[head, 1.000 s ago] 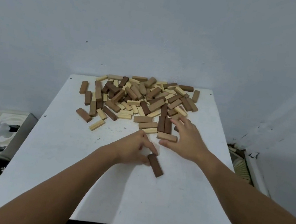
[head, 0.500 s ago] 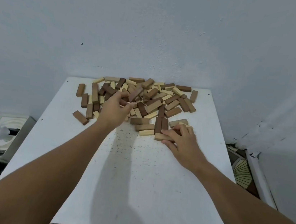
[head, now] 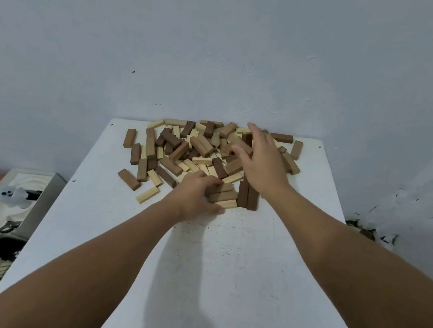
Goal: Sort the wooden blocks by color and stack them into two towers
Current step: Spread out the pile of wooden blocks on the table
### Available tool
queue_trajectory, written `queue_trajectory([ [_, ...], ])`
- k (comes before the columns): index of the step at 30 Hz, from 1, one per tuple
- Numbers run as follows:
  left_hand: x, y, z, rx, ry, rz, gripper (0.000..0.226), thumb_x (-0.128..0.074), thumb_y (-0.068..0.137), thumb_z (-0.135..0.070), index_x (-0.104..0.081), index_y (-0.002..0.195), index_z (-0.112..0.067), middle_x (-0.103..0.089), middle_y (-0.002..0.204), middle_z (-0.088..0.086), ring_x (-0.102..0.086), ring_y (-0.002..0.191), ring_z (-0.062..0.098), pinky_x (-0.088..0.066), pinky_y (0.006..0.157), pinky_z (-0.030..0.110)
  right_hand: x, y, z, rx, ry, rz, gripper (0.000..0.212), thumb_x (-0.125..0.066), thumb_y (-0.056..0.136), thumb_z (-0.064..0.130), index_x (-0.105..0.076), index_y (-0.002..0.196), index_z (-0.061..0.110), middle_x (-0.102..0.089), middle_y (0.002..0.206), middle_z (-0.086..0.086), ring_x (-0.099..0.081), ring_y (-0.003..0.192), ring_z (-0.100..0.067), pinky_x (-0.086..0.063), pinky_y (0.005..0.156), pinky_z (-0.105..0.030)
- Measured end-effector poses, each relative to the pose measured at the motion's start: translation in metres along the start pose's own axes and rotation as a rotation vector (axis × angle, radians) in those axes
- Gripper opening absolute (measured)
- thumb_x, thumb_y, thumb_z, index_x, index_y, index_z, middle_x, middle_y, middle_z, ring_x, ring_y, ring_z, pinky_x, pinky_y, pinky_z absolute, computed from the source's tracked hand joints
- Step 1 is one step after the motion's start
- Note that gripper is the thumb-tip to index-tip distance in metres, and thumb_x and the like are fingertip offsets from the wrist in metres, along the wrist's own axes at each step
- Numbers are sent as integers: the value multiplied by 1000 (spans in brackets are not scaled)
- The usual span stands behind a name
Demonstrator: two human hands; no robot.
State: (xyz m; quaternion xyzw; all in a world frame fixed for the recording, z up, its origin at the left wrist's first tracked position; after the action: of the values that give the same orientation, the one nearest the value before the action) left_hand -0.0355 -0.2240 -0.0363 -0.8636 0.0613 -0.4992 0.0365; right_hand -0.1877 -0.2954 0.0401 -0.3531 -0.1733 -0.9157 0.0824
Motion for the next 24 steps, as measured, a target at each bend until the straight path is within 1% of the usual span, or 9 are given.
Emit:
queue_trajectory([
  [2, 3, 0, -1, -1, 12, -7, 75, -88, 71, -53, -62, 136, -27, -51, 111, -3, -48, 111, 20, -47, 97, 38, -1, 9, -1, -47, 9, 27, 73, -55, 102, 53, -25, 160, 21, -40, 156, -10, -42, 140, -24, -41, 108, -39],
  [5, 9, -4, -2, -24, 25, -39, 73, -86, 70, -57, -63, 132, -26, -52, 111, -2, -45, 112, 21, -47, 97, 42, -2, -7, -19, -15, -96, 20, 65, -57, 101, 53, -38, 153, 19, -49, 145, -9, -47, 133, -25, -43, 102, -36],
  [9, 34, -4, -4, -41, -73, -160, 70, -85, 76, -42, -58, 137, -24, -48, 122, -4, -39, 122, 18, -40, 100, 36, -7, -44, -62, -12, -200, 37, 54, -60, 97, 52, -52, 142, 23, -55, 131, -5, -50, 124, -28, -45, 101, -42],
  [13, 78, 14, 7, 66, -216, -393, 74, -82, 84, -39, -48, 149, -26, -45, 132, 1, -38, 130, 20, -39, 108, 35, -21, -69, -87, -47, -282, 131, 67, -56, 94, 65, -47, 149, 27, -40, 153, -3, -37, 141, -28, -33, 117, -45],
  [15, 84, 27, 13, 136, -262, -363, 86, -82, 85, -44, -37, 157, -29, -39, 147, 6, -35, 140, 21, -36, 111, 36, -22, -73, -86, -62, -235, 140, 70, -59, 94, 62, -46, 152, 25, -35, 157, -4, -32, 144, -26, -31, 119, -43],
  [17, 77, 29, 8, 154, -228, -312, 86, -80, 88, -44, -32, 158, -32, -33, 153, 9, -28, 145, 24, -34, 115, 42, -20, -73, -85, -95, -139, 127, 64, -63, 96, 54, -48, 150, 24, -34, 155, -4, -30, 144, -23, -31, 119, -38],
  [20, 58, 13, -15, 72, -111, -323, 58, -72, 93, -46, -48, 144, -30, -41, 141, 4, -40, 134, 21, -41, 112, 41, -17, -69, -82, -124, 82, 96, 47, -63, 100, 35, -54, 144, 22, -36, 145, 3, -38, 134, -6, -43, 113, -34],
  [22, 30, 3, -33, 7, -64, -224, 45, -68, 94, -51, -57, 130, -26, -50, 128, -2, -53, 115, 14, -49, 99, 33, -14, -63, -79, -147, 182, 107, 44, -59, 100, 20, -54, 143, 21, -39, 139, 7, -44, 121, 4, -51, 104, -34],
  [24, 2, -2, -43, 8, -40, -119, 46, -69, 91, -58, -58, 121, -25, -55, 114, -5, -57, 101, 14, -50, 83, 31, -12, -60, -78, -152, 193, 160, 51, -57, 95, 11, -51, 145, 22, -42, 138, 7, -47, 123, -1, -51, 99, -28],
])
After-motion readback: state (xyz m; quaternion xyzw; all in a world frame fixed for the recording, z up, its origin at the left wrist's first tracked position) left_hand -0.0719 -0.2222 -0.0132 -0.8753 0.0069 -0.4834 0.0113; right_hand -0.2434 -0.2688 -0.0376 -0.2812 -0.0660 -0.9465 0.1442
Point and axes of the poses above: each hand's wrist, its own y-axis towards the middle knuckle, its own x-axis out of the back of the hand, z = x × y, the point moved 9 cm from there along y, towards the middle knuckle
